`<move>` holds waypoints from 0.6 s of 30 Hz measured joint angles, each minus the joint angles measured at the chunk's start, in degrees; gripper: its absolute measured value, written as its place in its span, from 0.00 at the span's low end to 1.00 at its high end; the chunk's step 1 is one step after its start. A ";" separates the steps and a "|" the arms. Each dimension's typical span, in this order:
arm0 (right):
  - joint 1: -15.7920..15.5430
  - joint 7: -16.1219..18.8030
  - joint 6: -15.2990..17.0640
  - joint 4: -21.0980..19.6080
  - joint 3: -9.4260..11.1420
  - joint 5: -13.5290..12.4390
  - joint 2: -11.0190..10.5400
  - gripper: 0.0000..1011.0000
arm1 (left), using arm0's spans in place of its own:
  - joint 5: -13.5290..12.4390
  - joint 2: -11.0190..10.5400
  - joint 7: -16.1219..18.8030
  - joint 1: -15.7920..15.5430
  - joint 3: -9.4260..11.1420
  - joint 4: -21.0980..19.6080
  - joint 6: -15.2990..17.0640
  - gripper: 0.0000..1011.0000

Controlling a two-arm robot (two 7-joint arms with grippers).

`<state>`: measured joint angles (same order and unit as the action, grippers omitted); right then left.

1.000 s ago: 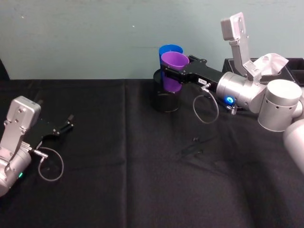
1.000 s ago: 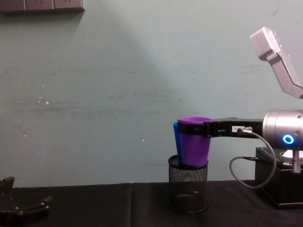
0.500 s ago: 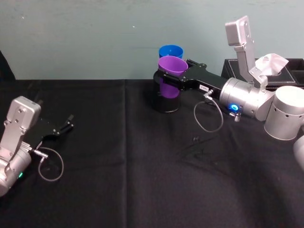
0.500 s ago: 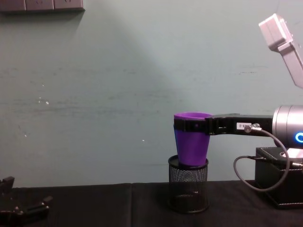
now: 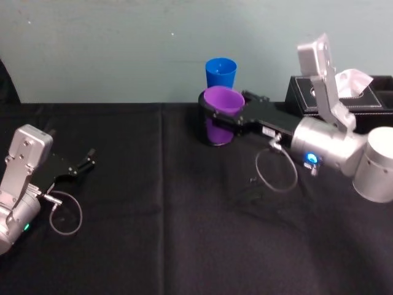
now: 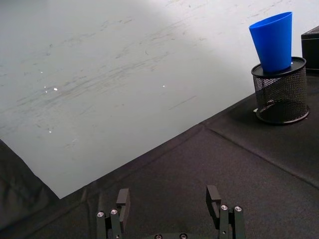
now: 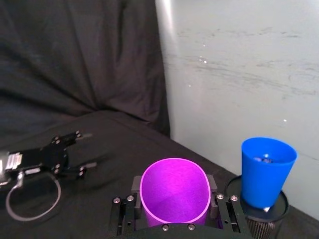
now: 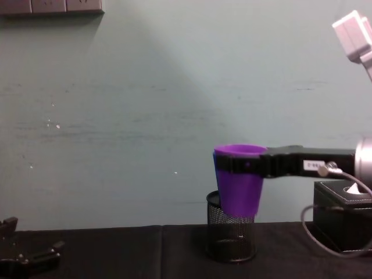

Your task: Pick up one cup with a gripper and tap it against the other cup.

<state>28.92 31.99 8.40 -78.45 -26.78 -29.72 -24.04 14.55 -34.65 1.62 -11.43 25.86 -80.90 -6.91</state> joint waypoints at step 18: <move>-5.88 3.78 -9.34 0.70 -1.70 1.69 -3.86 0.72 | 0.00 0.00 0.00 0.00 0.00 0.00 0.00 0.99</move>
<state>23.04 35.77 -0.94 -77.75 -28.48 -28.03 -27.91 14.55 -34.65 1.62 -11.43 25.86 -80.90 -6.91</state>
